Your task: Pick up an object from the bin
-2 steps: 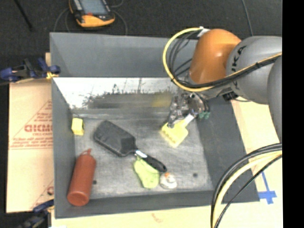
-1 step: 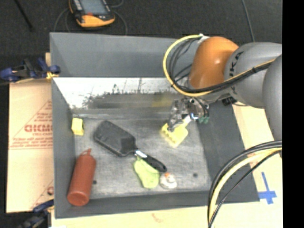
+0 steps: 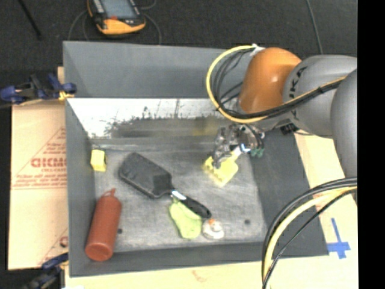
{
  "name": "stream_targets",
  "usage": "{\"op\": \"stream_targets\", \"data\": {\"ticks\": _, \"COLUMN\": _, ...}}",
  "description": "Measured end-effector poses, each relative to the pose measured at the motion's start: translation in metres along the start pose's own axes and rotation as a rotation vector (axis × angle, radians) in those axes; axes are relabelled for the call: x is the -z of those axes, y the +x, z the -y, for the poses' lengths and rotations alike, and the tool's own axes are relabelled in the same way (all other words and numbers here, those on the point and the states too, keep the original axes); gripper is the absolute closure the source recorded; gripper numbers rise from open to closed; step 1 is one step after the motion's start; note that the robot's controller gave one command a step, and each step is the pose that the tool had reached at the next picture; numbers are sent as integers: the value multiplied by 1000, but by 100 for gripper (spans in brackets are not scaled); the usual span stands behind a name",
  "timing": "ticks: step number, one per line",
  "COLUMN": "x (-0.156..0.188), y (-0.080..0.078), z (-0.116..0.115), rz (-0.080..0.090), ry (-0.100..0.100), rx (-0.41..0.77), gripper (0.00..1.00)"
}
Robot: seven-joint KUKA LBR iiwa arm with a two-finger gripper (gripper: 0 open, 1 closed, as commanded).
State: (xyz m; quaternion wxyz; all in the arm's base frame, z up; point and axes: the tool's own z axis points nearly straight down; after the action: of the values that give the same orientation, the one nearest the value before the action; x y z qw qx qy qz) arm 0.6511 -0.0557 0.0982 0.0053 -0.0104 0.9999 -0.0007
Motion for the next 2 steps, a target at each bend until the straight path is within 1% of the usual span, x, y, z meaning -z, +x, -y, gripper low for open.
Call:
{"op": "stream_targets", "data": {"ticks": 1, "x": 46, "y": 9, "z": -2, "rz": -11, "ry": -1, "rx": 2, "gripper": 100}}
{"op": "stream_targets", "data": {"ticks": 2, "x": 91, "y": 4, "z": 0, "rz": 1, "ry": 0, "rx": -1, "gripper": 100}}
